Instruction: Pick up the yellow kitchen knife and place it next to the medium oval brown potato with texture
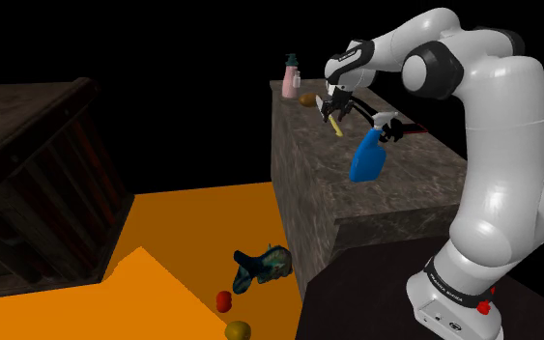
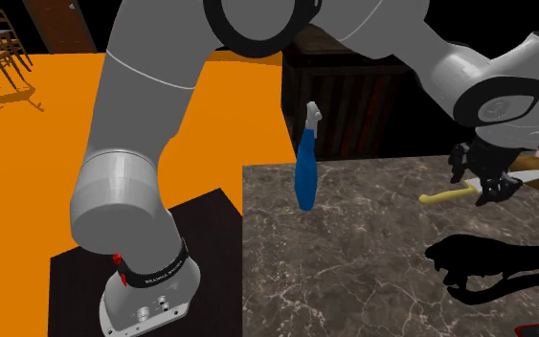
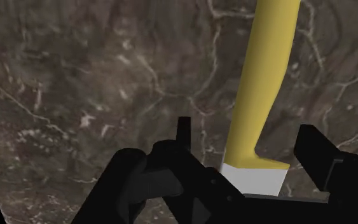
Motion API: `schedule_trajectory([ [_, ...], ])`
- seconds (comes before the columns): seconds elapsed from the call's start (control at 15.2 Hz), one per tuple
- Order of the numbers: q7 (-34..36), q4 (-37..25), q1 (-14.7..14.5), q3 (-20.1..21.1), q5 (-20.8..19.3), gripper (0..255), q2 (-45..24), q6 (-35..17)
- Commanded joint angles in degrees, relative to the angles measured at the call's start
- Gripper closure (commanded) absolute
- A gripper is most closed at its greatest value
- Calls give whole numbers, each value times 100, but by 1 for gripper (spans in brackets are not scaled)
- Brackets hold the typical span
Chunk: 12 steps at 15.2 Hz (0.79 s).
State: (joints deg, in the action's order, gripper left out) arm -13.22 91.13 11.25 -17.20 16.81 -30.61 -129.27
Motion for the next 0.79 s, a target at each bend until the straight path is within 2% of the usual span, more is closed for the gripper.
schedule_trajectory([
  [0.0,0,2,-1,2,0,0,-7,2],
  [0.2,1,15,-4,0,-3,0,3,0],
  [0.46,97,-54,-52,-103,-170,0,432,482],
  [0.73,97,-54,-52,-102,-170,0,432,482],
])
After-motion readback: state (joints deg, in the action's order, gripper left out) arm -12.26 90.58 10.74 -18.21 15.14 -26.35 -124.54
